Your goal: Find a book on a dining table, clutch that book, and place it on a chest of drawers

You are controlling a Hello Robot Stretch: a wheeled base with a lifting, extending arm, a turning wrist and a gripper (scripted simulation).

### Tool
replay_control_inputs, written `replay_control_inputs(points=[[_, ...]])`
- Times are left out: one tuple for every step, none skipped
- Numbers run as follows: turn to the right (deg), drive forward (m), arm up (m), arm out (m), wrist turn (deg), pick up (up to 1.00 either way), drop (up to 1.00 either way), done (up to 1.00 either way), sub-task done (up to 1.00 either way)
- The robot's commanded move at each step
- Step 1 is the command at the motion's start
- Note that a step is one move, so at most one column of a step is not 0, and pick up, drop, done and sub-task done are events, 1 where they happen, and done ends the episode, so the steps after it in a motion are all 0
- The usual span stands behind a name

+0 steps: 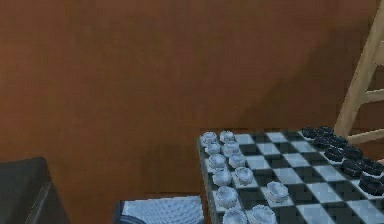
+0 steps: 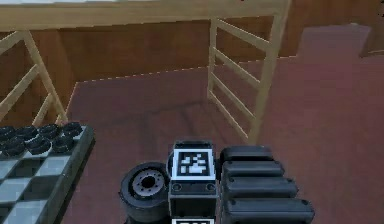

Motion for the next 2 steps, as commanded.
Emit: replay_control_inputs(points=[[-15.0, 0.00, 0.00, 0.00, 0.0, 0.00, 0.00, 0.00, 0.00], [0.0, 0.45, 0.00, 0.00, 0.0, 0.00, 0.00, 0.00, 0.00]])
